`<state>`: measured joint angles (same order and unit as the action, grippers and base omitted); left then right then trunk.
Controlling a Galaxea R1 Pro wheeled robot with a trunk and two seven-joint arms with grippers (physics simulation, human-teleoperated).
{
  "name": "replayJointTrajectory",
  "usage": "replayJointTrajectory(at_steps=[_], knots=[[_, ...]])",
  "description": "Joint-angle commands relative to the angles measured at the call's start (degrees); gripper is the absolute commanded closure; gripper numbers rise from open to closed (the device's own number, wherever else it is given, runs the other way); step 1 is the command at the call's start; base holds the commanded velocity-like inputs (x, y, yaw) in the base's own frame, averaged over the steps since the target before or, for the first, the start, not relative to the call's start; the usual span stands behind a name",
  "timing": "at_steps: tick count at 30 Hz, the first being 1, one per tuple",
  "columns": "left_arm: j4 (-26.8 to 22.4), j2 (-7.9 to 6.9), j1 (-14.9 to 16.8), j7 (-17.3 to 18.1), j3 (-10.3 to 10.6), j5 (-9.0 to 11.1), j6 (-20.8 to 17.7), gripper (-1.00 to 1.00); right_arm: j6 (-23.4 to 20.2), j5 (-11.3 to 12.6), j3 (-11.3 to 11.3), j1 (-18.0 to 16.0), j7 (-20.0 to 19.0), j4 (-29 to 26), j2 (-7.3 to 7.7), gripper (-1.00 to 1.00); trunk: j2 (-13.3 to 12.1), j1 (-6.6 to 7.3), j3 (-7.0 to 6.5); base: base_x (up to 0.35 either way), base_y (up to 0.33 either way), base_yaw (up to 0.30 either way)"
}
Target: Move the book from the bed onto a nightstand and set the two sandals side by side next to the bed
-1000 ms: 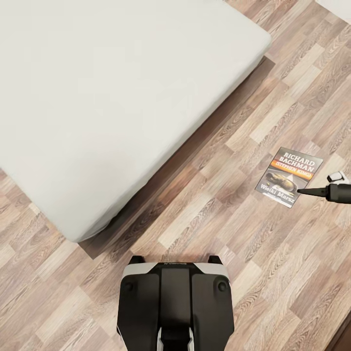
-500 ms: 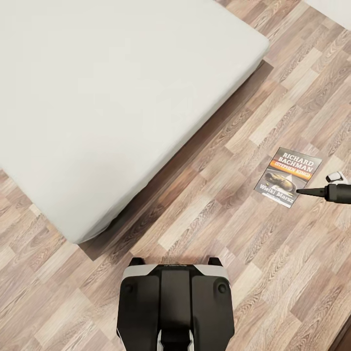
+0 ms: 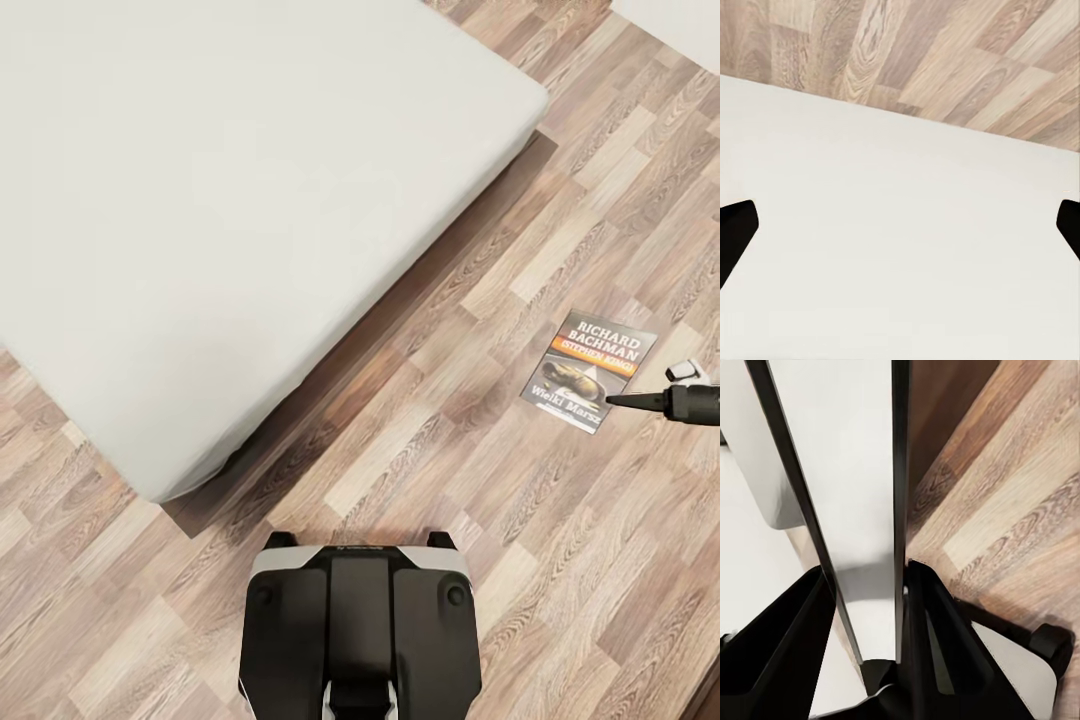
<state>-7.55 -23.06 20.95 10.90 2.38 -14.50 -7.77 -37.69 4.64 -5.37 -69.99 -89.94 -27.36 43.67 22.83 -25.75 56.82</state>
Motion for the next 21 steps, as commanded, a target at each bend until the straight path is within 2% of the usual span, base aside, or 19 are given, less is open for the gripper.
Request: replayJointTrajectory(at_steps=[1, 5, 9, 17, 21], knots=[[-0.14, -0.05, -0.04, -0.71, 0.19, -0.19, -0.31, -1.0, -0.57, 0.52, -0.38, 0.38, -0.06, 0.0, 0.09, 1.0, 0.09, -0.04, 0.01, 0.0, 0.0, 0.0], [-0.12, -0.01, -0.09, -3.59, 0.12, -0.24, -0.31, -1.0, -0.55, 0.53, -0.33, 1.69, -0.06, -0.04, 0.04, 1.0, 0.09, -0.04, -0.19, 0.0, 0.0, 0.0], [-0.11, 0.01, -0.1, -4.67, 0.1, -0.25, -0.31, -1.0, -0.53, 0.54, -0.25, 2.19, -0.06, -0.05, 0.08, 1.0, 0.09, -0.04, -0.4, 0.0, 0.0, 0.0], [-0.03, 0.03, -0.12, -5.73, 0.08, -0.26, -0.32, -1.0, -0.47, 0.48, -0.09, 3.54, -0.06, 0.02, 0.46, 1.0, 0.09, -0.04, -0.87, 0.0, 0.0, 0.0], [-0.02, 0.03, -0.12, -5.84, 0.08, -0.26, -0.3, -1.0, -0.46, 0.48, 0.88, 5.22, -0.06, 0.03, 0.54, 1.0, 0.09, -0.04, -1.14, 0.0, 0.0, 0.01]])
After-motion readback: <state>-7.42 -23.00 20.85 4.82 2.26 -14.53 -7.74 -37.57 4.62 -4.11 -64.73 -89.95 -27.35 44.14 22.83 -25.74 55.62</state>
